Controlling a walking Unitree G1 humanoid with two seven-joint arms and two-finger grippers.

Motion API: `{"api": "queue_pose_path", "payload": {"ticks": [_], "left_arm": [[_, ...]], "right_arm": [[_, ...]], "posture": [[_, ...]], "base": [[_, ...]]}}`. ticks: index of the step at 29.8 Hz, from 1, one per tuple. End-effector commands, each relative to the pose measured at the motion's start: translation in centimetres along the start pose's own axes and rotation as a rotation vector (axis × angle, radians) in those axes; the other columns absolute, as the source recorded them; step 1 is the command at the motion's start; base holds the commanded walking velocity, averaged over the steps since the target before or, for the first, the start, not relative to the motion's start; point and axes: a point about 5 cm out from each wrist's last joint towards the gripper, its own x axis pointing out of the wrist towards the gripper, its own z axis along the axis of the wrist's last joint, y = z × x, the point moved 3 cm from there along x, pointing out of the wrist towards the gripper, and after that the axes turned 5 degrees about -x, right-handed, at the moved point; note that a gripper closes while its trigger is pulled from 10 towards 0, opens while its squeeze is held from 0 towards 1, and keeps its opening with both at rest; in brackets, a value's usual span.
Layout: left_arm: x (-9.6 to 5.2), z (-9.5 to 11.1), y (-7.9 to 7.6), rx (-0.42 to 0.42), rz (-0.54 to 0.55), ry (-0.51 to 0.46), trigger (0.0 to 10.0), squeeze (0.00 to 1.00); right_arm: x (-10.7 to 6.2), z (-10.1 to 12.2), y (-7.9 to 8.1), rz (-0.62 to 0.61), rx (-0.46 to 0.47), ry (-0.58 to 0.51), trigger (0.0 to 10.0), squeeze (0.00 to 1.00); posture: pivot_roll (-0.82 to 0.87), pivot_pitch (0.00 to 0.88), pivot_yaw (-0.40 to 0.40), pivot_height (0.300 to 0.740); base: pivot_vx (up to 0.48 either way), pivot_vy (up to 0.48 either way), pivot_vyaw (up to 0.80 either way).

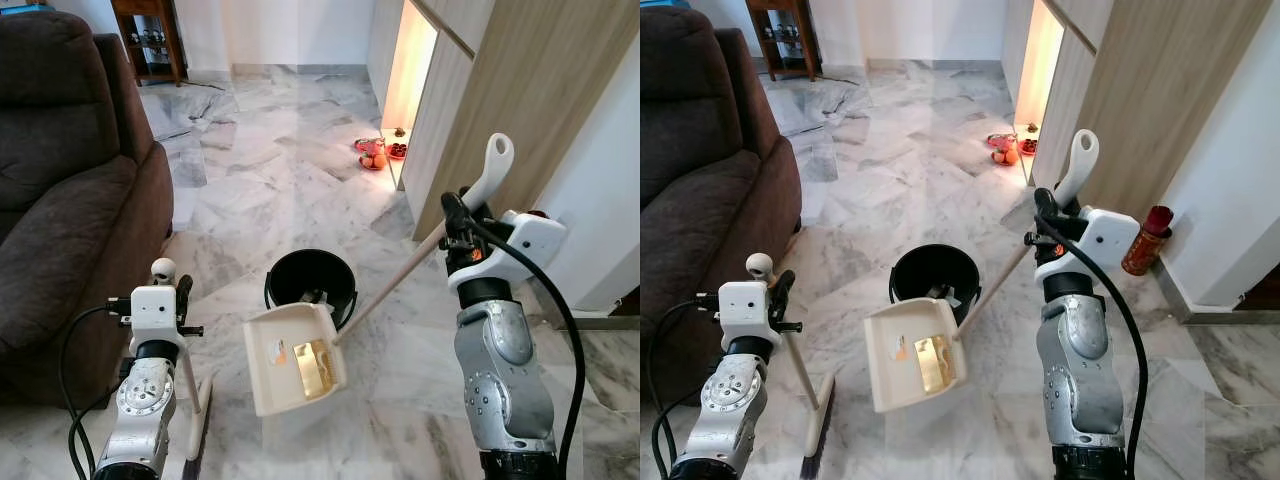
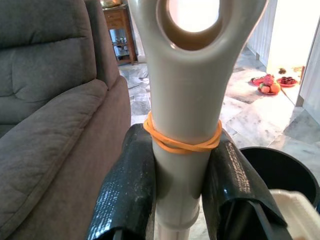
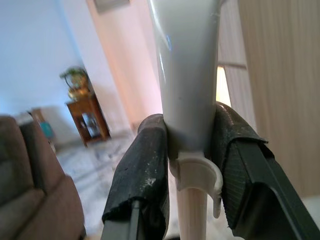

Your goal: Sweep floor

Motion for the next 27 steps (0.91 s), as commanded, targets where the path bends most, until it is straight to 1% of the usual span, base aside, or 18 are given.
{"api": "queue_pose_path", "payload": {"ticks": [1, 5, 11, 13, 27], "left_arm": [[0.1, 1.0, 0.7, 0.015, 0.013, -0.052, 10.0, 0.0], [-0.1, 0.9, 1.2, 0.024, 0.037, -0.054, 10.0, 0.0], [-0.9, 0.4, 3.1, 0.05, 0.107, -0.045, 10.0, 0.0], [-1.0, 0.4, 3.2, 0.052, 0.11, -0.044, 10.0, 0.0], [-0.9, 0.4, 3.1, 0.053, 0.121, -0.054, 10.0, 0.0]], "right_arm": [[0.6, 3.3, 1.0, 0.02, 0.049, -0.13, 10.0, 0.0], [0.9, 3.3, 1.5, 0.037, 0.041, -0.136, 10.0, 0.0], [1.5, 3.3, 2.5, 0.066, 0.052, -0.138, 10.0, 0.0], [1.6, 3.3, 2.6, 0.069, 0.054, -0.138, 10.0, 0.0], [1.8, 2.9, 3.0, 0.083, 0.052, -0.129, 10.0, 0.0]], "posture": [[0.1, 0.0, 0.001, 0.74], [0.11, 0.0, -0.002, 0.74], [0.13, 0.0, -0.006, 0.74], [0.13, 0.0, -0.007, 0.74], [0.13, 0.0, -0.011, 0.74]], "base": [[0.0, 0.0, 0.0], [0.0, 0.0, 0.0], [0.0, 0.0, 0.0], [0.0, 0.0, 0.0], [0.286, 0.0, 0.0]]}}
